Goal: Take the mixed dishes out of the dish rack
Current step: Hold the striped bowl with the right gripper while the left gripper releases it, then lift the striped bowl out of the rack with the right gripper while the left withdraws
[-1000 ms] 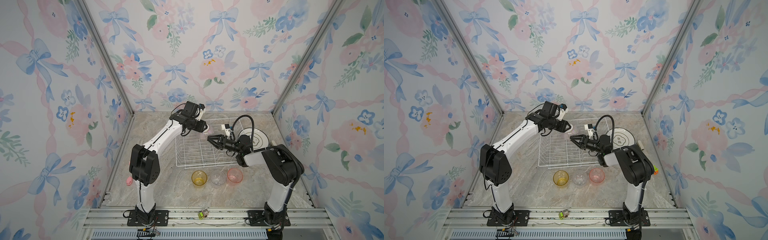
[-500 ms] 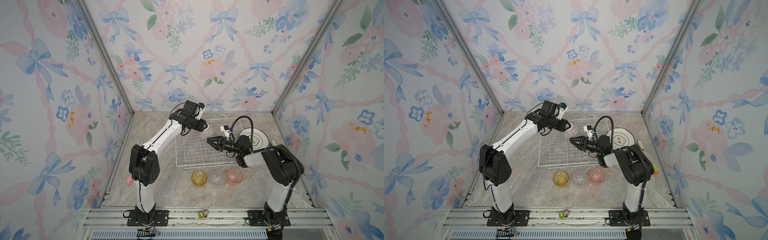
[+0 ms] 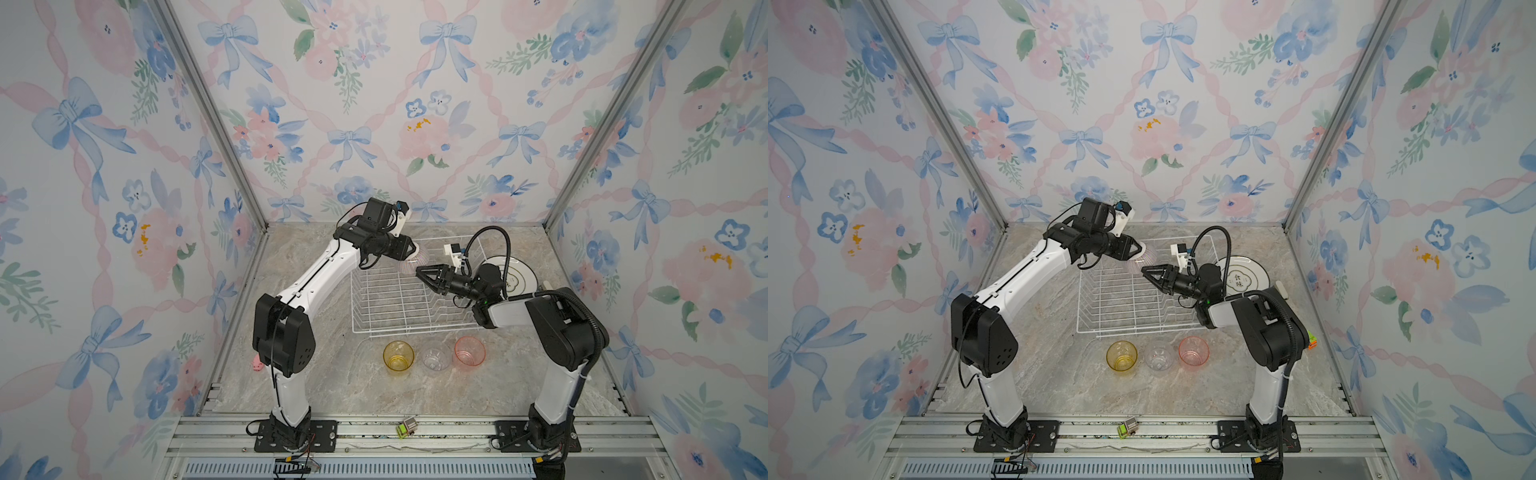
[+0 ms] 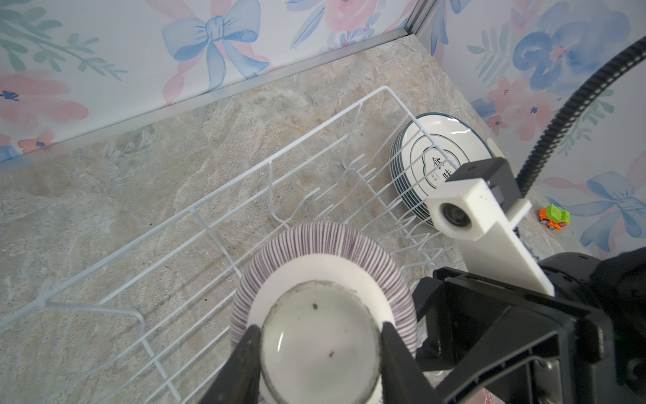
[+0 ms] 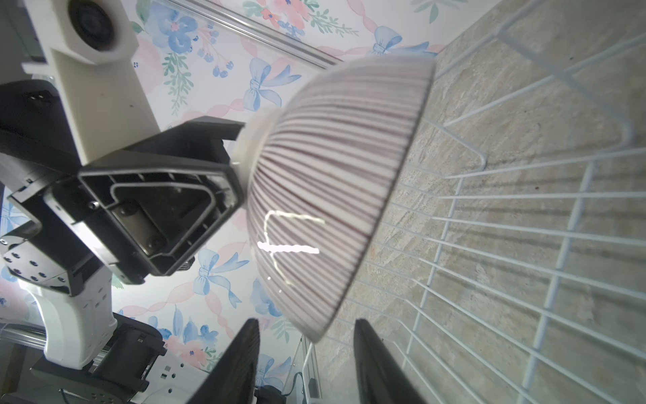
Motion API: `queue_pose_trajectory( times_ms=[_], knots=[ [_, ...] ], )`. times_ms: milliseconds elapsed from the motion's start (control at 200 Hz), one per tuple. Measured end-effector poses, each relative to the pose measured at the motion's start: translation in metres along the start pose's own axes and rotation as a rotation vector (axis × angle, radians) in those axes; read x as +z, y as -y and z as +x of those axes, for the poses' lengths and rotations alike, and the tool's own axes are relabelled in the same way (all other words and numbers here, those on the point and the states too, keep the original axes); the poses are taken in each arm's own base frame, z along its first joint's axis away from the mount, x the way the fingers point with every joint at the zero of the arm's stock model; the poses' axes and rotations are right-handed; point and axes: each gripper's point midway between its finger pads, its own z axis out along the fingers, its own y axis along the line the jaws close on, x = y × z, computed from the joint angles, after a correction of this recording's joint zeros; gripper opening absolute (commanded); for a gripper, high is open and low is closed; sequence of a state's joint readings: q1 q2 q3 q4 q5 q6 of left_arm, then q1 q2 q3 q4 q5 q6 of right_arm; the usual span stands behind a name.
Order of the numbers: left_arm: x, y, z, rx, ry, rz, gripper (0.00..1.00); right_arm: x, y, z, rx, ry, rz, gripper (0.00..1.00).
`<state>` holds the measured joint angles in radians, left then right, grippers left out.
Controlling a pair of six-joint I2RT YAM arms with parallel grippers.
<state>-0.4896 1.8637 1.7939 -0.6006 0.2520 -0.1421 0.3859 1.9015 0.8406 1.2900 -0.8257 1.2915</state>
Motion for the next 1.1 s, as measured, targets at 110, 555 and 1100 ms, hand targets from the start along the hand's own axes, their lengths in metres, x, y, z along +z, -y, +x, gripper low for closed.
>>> queue_pose_trajectory(
  times_ms=[110, 555, 1100],
  knots=[
    [0.000, 0.000, 0.000, 0.000, 0.000, 0.001, 0.40, 0.004, -0.010, -0.008, -0.018, 0.016, -0.031, 0.46],
    [-0.004, 0.006, -0.015, -0.005, 0.050, 0.024, 0.39, 0.008, -0.018, -0.021, -0.022, 0.057, -0.043, 0.25],
    [-0.003, 0.015, -0.023, 0.016, 0.080, 0.030, 0.39, 0.020, -0.026, -0.048, -0.063, 0.120, -0.053, 0.00]
  ],
)
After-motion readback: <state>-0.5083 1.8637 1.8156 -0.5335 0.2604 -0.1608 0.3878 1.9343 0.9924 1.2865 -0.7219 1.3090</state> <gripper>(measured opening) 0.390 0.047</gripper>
